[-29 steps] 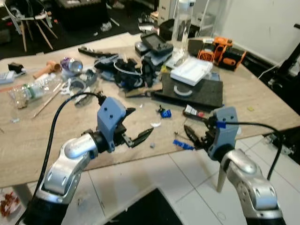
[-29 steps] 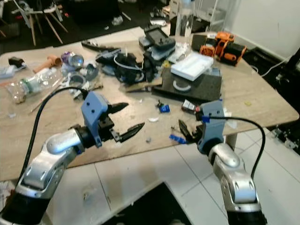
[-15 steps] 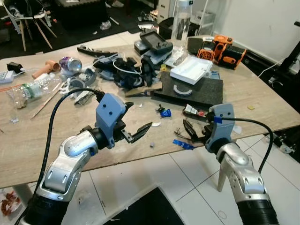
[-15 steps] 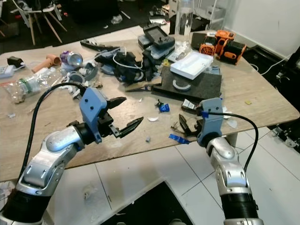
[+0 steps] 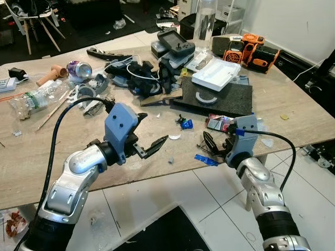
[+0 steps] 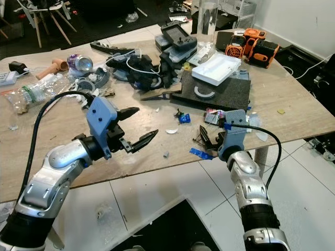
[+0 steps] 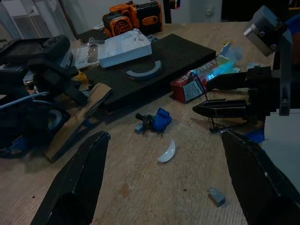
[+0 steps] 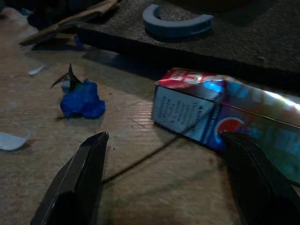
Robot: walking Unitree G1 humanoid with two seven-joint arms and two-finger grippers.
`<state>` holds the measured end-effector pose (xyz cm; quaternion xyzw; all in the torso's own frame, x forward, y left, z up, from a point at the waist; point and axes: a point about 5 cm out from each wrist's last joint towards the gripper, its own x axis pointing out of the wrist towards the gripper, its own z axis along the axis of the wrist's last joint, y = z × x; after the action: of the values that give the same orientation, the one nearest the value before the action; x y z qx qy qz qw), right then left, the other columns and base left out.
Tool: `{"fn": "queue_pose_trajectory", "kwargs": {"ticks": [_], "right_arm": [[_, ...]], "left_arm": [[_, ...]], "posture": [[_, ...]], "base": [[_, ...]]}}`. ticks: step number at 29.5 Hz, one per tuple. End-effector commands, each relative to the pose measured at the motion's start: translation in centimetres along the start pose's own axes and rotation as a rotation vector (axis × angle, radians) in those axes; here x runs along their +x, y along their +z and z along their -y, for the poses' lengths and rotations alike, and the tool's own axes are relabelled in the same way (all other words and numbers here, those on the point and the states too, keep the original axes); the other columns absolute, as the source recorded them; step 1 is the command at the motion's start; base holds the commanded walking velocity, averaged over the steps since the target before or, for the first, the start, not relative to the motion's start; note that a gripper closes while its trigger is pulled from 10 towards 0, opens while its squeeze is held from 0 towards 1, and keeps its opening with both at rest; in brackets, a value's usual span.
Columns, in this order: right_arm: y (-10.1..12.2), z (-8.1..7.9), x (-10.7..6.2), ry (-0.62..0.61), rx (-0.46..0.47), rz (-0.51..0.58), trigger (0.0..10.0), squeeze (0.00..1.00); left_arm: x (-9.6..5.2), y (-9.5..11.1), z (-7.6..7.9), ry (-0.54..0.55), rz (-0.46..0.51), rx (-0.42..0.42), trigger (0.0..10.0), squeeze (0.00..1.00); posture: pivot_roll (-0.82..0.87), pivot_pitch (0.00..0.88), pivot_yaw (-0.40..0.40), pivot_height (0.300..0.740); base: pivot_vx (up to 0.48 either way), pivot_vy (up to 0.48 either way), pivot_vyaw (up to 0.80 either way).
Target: Picking trash to rubbish bin
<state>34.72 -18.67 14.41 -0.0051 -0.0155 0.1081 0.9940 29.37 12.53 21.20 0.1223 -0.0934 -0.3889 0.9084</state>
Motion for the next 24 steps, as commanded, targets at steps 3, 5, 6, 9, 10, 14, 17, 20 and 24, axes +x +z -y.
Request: {"fn": "queue_pose_trajectory", "kwargs": {"ticks": [3, 5, 6, 9, 10, 14, 17, 20, 24], "right_arm": [[-0.5, -0.4, 0.6, 0.022, 0.017, -0.024, 10.0, 0.0], [-0.4, -0.4, 0.8, 0.024, 0.028, -0.019, 10.0, 0.0], [-0.3, -0.5, 1.0, 0.026, 0.039, -0.016, 10.0, 0.0], [-0.3, -0.6, 1.1, 0.03, 0.052, -0.013, 10.0, 0.0], [-0.3, -0.6, 1.1, 0.03, 0.052, -0.013, 10.0, 0.0], [-0.2, -0.7, 1.3, 0.039, 0.06, -0.01, 4.0, 0.0], [-0.1, -0.7, 1.3, 0.043, 0.062, -0.008, 0.0, 0.0], [-0.1, -0.5, 1.4, 0.046, 0.066, -0.003, 0.0, 0.0], [-0.1, -0.4, 1.5, 0.046, 0.067, -0.002, 0.0, 0.0]], "left_arm": [[-0.4, -0.1, -0.4, 0.007, -0.026, 0.021, 10.0, 0.0], [-0.5, -0.1, -0.4, 0.01, -0.027, 0.022, 10.0, 0.0], [-0.5, -0.1, -0.4, 0.012, -0.027, 0.023, 10.0, 0.0], [-0.4, -0.1, -0.4, 0.016, -0.026, 0.024, 10.0, 0.0], [-0.4, -0.1, -0.4, 0.016, -0.026, 0.024, 10.0, 0.0], [-0.3, -0.1, -0.5, 0.019, -0.025, 0.026, 10.0, 0.0], [-0.3, -0.1, -0.5, 0.019, -0.024, 0.027, 10.0, 0.0], [-0.2, -0.1, -0.5, 0.017, -0.025, 0.03, 10.0, 0.0], [-0.2, -0.1, -0.5, 0.016, -0.025, 0.032, 10.0, 0.0]], "posture": [[0.08, 0.215, 0.074, 0.74], [0.08, 0.215, 0.074, 0.74], [0.08, 0.215, 0.072, 0.74], [0.08, 0.213, 0.072, 0.74], [0.08, 0.213, 0.072, 0.74], [0.07, 0.211, 0.072, 0.74], [0.07, 0.209, 0.072, 0.74], [0.07, 0.197, 0.071, 0.74], [0.07, 0.197, 0.071, 0.74]], "base": [[0.0, 0.0, 0.0], [0.0, 0.0, 0.0], [0.0, 0.0, 0.0], [0.0, 0.0, 0.0], [0.0, 0.0, 0.0], [0.0, 0.0, 0.0], [0.0, 0.0, 0.0], [0.0, 0.0, 0.0], [0.0, 0.0, 0.0]]}}
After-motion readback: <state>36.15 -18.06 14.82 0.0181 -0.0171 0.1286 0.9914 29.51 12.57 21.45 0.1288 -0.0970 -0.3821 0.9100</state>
